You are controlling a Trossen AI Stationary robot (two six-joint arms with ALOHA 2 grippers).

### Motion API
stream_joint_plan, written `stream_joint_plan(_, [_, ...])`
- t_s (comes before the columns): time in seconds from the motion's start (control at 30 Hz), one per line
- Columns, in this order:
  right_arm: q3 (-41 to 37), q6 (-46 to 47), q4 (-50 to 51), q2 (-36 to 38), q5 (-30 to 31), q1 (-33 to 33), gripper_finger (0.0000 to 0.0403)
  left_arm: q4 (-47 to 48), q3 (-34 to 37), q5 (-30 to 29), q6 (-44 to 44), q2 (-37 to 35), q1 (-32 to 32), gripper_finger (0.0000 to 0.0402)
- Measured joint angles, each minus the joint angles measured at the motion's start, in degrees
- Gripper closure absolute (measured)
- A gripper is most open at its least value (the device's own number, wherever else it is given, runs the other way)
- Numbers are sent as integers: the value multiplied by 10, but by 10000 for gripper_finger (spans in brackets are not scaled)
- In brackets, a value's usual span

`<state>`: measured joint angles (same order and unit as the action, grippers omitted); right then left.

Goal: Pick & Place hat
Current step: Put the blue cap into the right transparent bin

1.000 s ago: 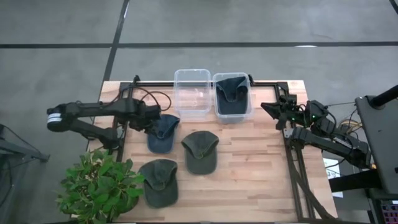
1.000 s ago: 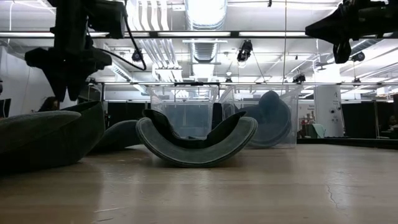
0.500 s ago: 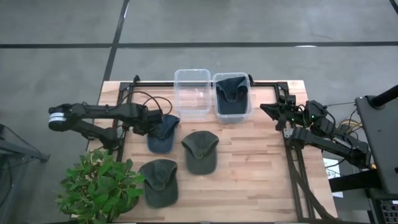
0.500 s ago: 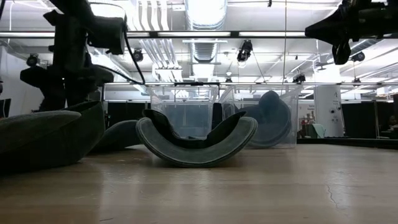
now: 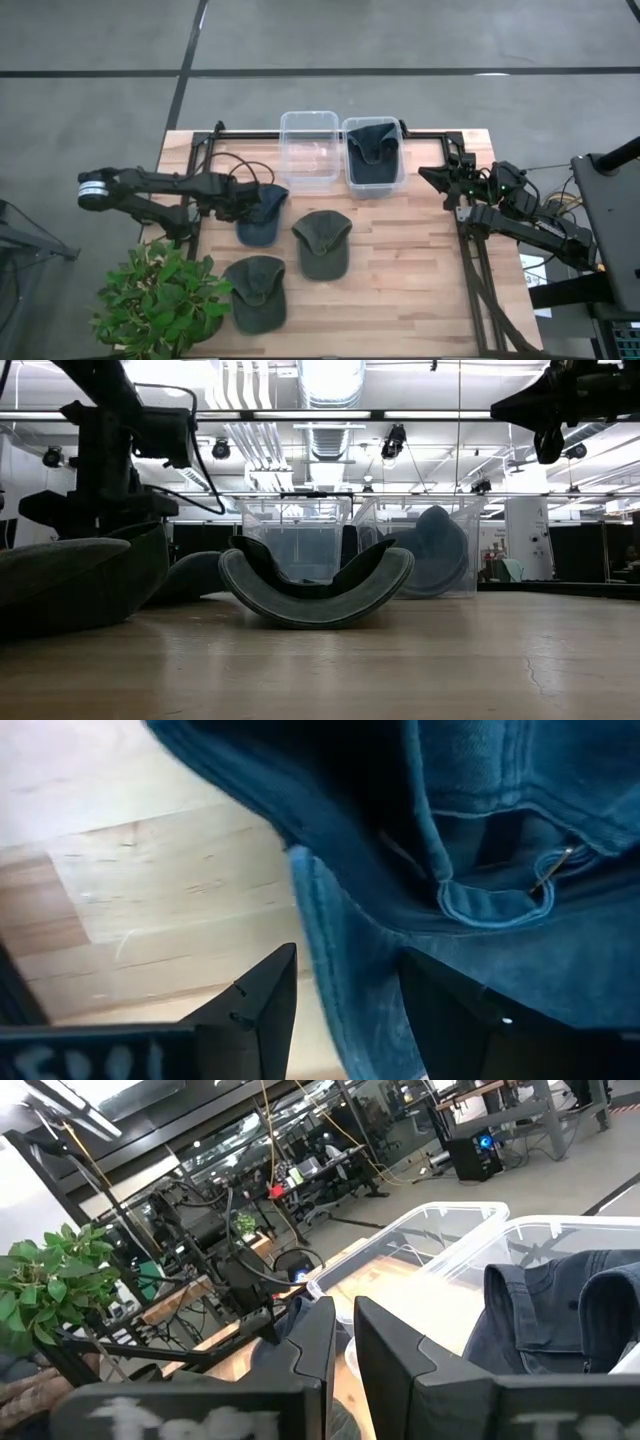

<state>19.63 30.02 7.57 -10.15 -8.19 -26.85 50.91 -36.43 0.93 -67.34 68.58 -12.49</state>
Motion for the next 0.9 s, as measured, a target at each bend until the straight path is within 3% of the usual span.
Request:
stream_joint_plan(0.3, [0,0,5,0,0,0,364,-27,24,0,-3,0,0,245])
stream_joint_plan(0.63, [0,0,8,0,0,0,364,-57,46,10,-8,-8,0,389])
stream_joint_plan(0.77, [0,3,8,0,0,0,364,-33,37,11,-11,-36,0,394])
stream_joint_plan(0.9, [0,24,9,0,-1,0,364,59,2,8,-25,-80,0,395])
